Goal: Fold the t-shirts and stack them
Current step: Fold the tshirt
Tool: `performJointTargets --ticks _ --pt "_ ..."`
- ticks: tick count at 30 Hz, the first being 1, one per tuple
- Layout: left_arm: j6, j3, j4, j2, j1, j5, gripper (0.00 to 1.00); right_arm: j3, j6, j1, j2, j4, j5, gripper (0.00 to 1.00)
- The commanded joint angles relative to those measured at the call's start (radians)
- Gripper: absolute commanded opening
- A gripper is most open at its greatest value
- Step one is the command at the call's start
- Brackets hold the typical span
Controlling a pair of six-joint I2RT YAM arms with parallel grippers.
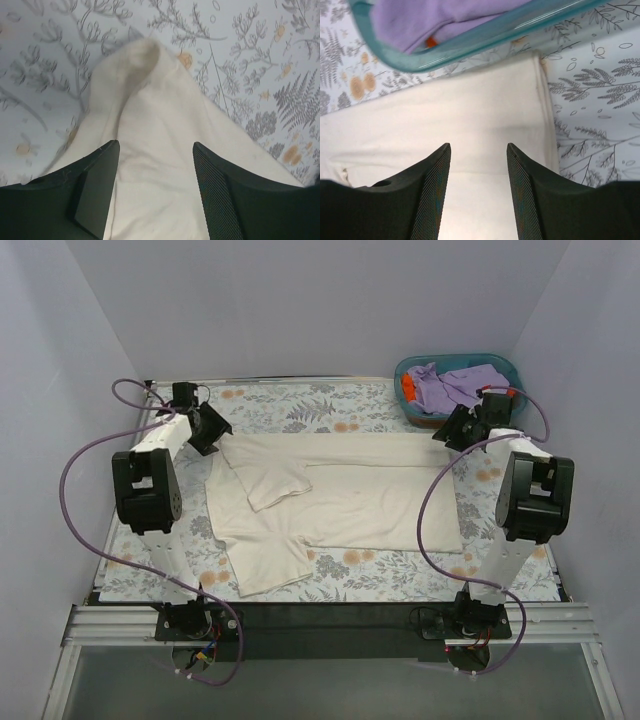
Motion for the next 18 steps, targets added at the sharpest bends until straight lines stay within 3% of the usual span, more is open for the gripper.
performJointTargets --ticks 1,5,9,18 --pt "0.034 -0.082 -0.053 -0.215 0.004 -0.029 0.57 -0.06 -0.03 0.028 -0.149 -0.007 0.005 0.48" --pt "0.079 -0.223 -0.082 -0.339 -0.032 0.004 0.55 -0.175 -0.026 0.045 -0.267 -0.024 -0.015 0.47" --pt "0.108 -0.333 -0.088 -0.419 -0.127 0.067 0.45 -0.277 -0.046 0.074 -0.356 -0.067 -0.053 0.46" --pt "0.103 -0.363 -0.016 -0.38 -0.327 0.12 0.43 -0.436 -0.066 0.115 -0.458 -0.114 -0.047 0.45"
